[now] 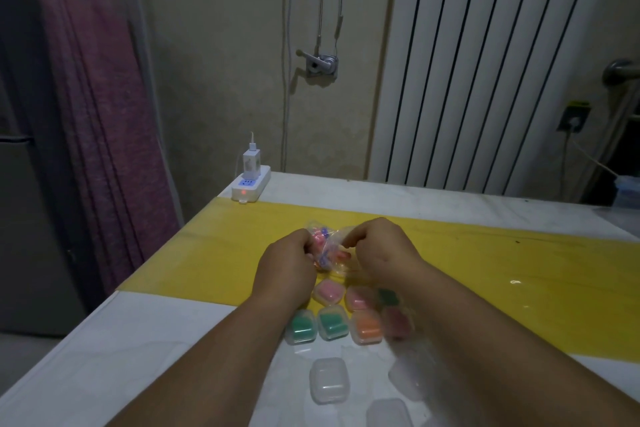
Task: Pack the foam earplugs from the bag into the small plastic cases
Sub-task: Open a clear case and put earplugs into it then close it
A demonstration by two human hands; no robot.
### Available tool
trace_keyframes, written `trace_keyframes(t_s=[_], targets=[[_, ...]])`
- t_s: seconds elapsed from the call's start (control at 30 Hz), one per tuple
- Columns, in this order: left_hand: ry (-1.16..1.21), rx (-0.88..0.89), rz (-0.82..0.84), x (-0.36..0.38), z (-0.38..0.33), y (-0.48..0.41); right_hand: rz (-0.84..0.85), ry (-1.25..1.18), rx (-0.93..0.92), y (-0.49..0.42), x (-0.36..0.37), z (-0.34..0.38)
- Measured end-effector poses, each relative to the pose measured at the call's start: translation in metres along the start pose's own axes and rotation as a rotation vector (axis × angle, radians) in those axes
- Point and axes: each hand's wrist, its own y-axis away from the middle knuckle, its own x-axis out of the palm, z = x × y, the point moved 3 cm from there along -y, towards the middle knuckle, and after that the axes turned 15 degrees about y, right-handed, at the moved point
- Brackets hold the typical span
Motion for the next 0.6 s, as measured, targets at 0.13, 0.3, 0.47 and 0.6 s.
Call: trace_keyframes(t_s=[0.13, 0.3, 0.47, 0.6], targets=[[0.000, -0.009, -0.004, 0.000, -0.002, 0.000, -0.041, -0.256, 0.142, 0.013, -0.003, -0.013], [-0.041, 0.097, -0.024, -0.006, -0.015, 0.004, -0.025, -0.543, 0.213, 0.032, -0.010, -0.028], [0.134, 0.300, -0.014, -0.008, -0.043, 0.016, -0.006, -0.670, 0.189, 0.063, -0.027, -0.039], [0.329, 0.262, 0.275, 0.012, -0.058, 0.033, 0.034, -0.736, 0.141, 0.076, -0.033, -0.045]])
